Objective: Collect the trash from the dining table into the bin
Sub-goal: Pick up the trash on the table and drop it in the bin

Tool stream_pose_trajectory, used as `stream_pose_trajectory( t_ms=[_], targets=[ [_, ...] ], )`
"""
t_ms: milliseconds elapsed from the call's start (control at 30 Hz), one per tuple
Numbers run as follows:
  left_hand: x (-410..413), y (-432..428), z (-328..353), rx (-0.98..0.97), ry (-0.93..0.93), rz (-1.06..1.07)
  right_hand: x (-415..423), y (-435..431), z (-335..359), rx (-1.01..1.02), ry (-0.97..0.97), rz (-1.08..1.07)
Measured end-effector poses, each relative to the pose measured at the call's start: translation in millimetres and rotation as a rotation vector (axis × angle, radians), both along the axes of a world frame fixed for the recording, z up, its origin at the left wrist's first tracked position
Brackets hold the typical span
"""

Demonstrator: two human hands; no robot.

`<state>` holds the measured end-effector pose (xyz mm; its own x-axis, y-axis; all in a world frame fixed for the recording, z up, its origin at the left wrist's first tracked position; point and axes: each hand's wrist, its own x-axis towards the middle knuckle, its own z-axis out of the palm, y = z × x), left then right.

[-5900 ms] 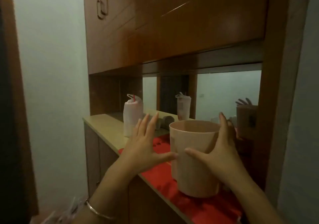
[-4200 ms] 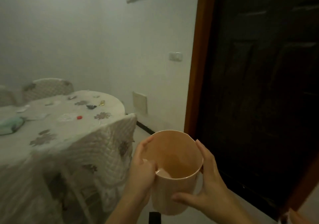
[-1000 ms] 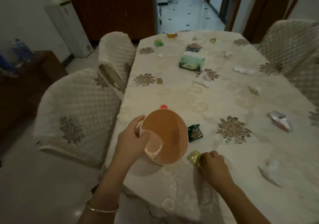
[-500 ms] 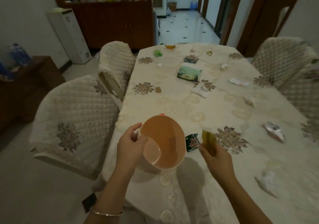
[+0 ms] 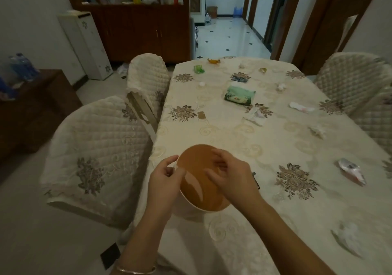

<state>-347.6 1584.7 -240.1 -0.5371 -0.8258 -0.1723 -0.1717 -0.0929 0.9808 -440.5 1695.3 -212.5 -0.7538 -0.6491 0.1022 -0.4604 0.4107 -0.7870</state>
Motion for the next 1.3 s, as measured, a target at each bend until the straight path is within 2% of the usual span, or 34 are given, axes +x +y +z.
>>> stream_pose_trajectory(
  t_ms=[100, 167, 267, 400, 533, 733, 833, 900, 1000, 1100, 1167, 1300],
  targets=[
    [-4, -3, 0, -0.017, -0.009, 0.017, -19, 10, 0, -0.142, 0.089, -0.112],
    [-8, -4, 0, -0.030, -0.021, 0.039, -42, 20, -11, -0.121, 0.156, -0.182],
    [-12, -3, 1, -0.019, -0.005, 0.063, -76, 33, -48, 0.140, 0.145, -0.201],
    [-15, 2, 0, -0.019, -0.016, 0.089, -95, 40, -101, 0.488, 0.049, -0.031],
    [-14, 3, 2, -0.054, -0.075, 0.076, -92, 39, -124, 0.637, 0.086, 0.053],
    [-10, 8, 5, -0.093, -0.116, 0.050, -88, 42, -139, 0.539, 0.116, 0.015],
    [-9, 9, 4, -0.077, -0.122, 0.060, -89, 39, -129, 0.417, 0.080, -0.045],
    [-8, 9, 2, -0.070, -0.114, 0.079, -91, 34, -111, 0.294, 0.115, -0.097],
    [-6, 9, -1, -0.056, -0.090, 0.124, -90, 25, -58, -0.036, 0.190, -0.152],
    [-7, 11, -2, -0.031, -0.067, 0.183, -72, 15, 0, -0.240, 0.290, -0.003],
    [-8, 11, -2, 0.000, -0.046, 0.220, -54, 6, 19, -0.178, 0.326, 0.205],
    [-3, 8, -1, 0.049, 0.020, 0.267, -29, -16, 9, 0.151, 0.410, 0.541]
  ],
)
